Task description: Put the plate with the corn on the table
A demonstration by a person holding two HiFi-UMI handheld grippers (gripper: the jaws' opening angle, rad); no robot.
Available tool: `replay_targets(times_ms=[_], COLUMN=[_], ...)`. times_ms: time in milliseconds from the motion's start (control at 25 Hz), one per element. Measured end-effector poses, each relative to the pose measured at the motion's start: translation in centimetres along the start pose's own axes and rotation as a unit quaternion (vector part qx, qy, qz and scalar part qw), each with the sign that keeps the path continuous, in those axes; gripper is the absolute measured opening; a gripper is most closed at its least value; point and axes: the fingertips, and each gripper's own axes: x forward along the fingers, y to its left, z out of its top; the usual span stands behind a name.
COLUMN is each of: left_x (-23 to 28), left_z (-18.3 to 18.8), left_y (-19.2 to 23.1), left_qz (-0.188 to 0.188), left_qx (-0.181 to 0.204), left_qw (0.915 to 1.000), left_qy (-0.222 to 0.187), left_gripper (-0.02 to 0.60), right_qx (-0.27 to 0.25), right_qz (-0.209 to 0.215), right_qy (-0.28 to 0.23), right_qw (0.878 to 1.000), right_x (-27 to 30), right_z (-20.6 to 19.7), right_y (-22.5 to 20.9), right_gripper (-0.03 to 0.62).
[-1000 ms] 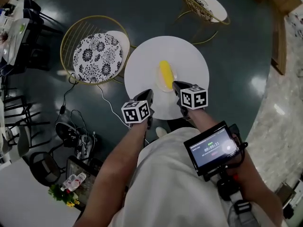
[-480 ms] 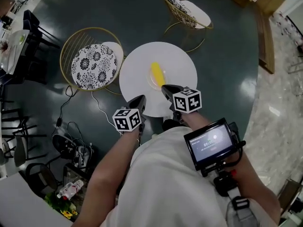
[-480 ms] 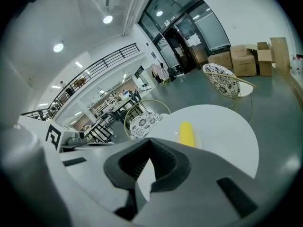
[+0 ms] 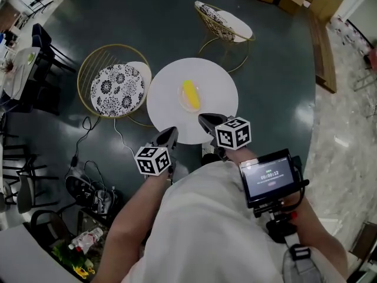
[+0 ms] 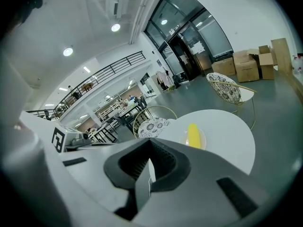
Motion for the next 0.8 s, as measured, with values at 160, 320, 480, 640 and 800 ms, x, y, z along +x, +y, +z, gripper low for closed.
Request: replay_targets(times_ms=[160,320,480,640,800], left_x=[-1.7,-3.1,-6.3,-6.7,-6.9], left_z=[-0.8,-1.2,-3.6,-4.5,-5.6], left_y=[-1.4,-2.6,-5.7,-6.1,-6.4], left_qz=[-0.001,-0.005,-0.011,-0.017,-0.017], left_qx=[-0.002,0.005,0.019,0.016,0.012], left_qw=[1.0000,0.9998,0.9995,0.9996,0.9997], left_qy=[-0.009,-0.018,-0.022,-0.016,-0.013], left_gripper=[0.006,0.006,0.006,0.006,0.006], right_qx=[-0.004,-0.006,-0.010,0.001,0.010], right_qz=[0.005,0.006,0.005,0.004,0.007], right_qy=[-0.012,-0.020,-0.030,-0.036,-0.046], right_qw=[1.000,1.000,0.999,0.999,0.999], right_x=[-2.2,-3.8,-7.2,-7.6,-8.0], right_z=[-0.7,-1.6,-4.2,-4.6,-5.1], right_y=[1.4,2.2,4.5,4.5,4.6], right_gripper=[0.006,0.006,0.006,0.006,0.006])
